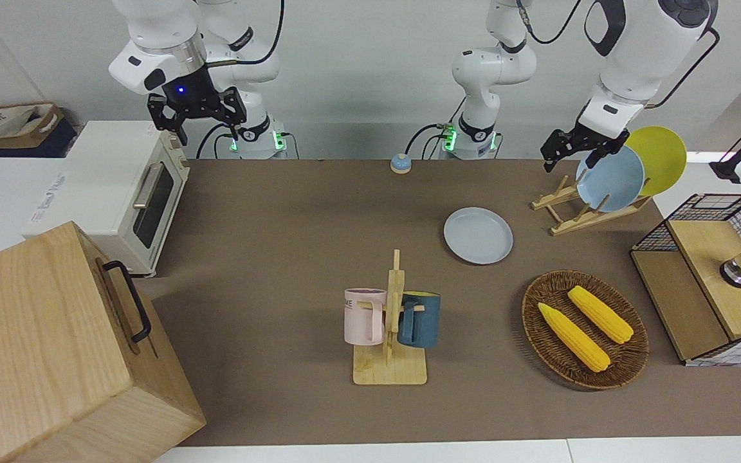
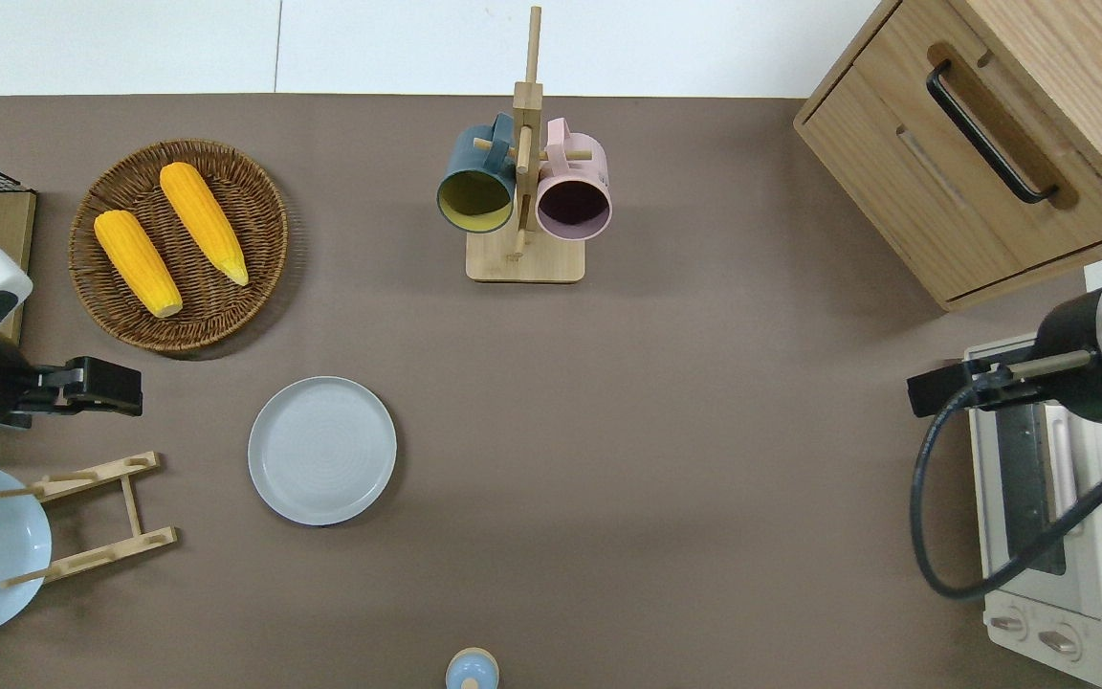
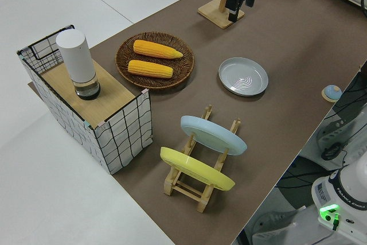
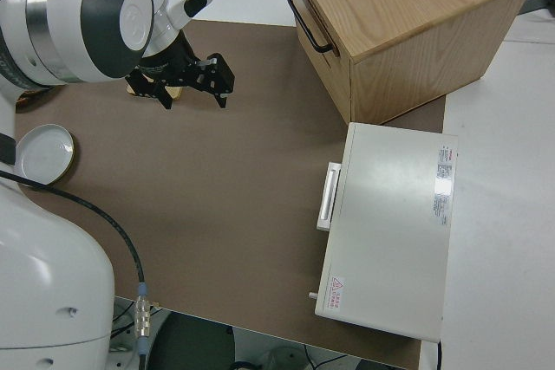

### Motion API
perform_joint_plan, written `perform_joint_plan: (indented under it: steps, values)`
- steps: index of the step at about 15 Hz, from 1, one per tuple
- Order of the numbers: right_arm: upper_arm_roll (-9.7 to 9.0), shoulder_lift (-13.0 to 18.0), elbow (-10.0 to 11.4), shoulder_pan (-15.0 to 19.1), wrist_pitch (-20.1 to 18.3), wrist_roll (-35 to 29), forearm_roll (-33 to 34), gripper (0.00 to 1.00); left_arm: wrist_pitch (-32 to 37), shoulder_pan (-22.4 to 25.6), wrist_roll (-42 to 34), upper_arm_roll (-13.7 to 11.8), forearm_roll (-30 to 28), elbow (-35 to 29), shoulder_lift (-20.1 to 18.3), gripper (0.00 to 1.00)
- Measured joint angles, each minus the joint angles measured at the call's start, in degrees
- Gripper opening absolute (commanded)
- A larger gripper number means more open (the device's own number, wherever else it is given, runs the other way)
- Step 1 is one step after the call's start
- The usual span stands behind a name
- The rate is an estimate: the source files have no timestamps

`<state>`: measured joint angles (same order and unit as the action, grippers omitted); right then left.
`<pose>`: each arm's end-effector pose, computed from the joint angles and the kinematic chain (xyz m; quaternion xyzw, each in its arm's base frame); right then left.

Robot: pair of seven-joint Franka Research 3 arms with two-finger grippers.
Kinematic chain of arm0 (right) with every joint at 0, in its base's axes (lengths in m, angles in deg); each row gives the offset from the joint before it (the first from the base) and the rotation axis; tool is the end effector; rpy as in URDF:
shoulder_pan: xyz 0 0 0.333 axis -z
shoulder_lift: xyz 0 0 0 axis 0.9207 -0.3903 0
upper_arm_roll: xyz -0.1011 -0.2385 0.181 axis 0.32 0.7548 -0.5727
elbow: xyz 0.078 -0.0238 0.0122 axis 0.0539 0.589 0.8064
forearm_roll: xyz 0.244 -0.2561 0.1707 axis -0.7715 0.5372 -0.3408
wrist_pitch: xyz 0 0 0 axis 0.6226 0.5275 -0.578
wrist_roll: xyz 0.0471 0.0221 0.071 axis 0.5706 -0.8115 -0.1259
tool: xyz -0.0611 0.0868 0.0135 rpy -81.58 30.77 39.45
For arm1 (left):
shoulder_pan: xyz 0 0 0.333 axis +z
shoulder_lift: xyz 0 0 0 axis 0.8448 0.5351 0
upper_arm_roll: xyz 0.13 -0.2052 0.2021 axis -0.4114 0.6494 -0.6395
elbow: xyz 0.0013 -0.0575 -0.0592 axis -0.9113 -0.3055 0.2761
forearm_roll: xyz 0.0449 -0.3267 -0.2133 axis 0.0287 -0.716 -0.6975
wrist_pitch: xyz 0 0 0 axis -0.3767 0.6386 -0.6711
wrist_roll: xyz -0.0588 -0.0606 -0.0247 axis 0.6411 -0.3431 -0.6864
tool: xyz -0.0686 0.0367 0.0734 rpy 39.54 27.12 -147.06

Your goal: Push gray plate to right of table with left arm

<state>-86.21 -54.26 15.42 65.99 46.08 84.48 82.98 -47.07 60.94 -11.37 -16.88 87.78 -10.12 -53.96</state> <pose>0.5261 0.0711 0.6596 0.9976 0.0584 -0.0371 0.0035 0.5285 -0.0093 0.5898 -0.9982 -0.0343 0.0483 0.0039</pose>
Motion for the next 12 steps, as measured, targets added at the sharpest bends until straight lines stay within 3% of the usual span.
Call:
perform_joint_plan:
  steps: [3,7,12]
  values:
    - [0.00,0.00,0.00,0.00,0.00,0.00,0.00,0.983,-5.14,0.04,0.01,-0.26,0.00,-7.23,-2.92,1.00]
    - [0.00,0.00,0.00,0.00,0.00,0.00,0.00,0.983,-19.13,-0.11,2.58,0.72,0.00,-24.06,-9.02,1.00]
    - [0.00,0.00,0.00,0.00,0.00,0.00,0.00,0.983,-37.62,-0.12,4.98,1.60,0.00,-39.00,-9.27,1.00]
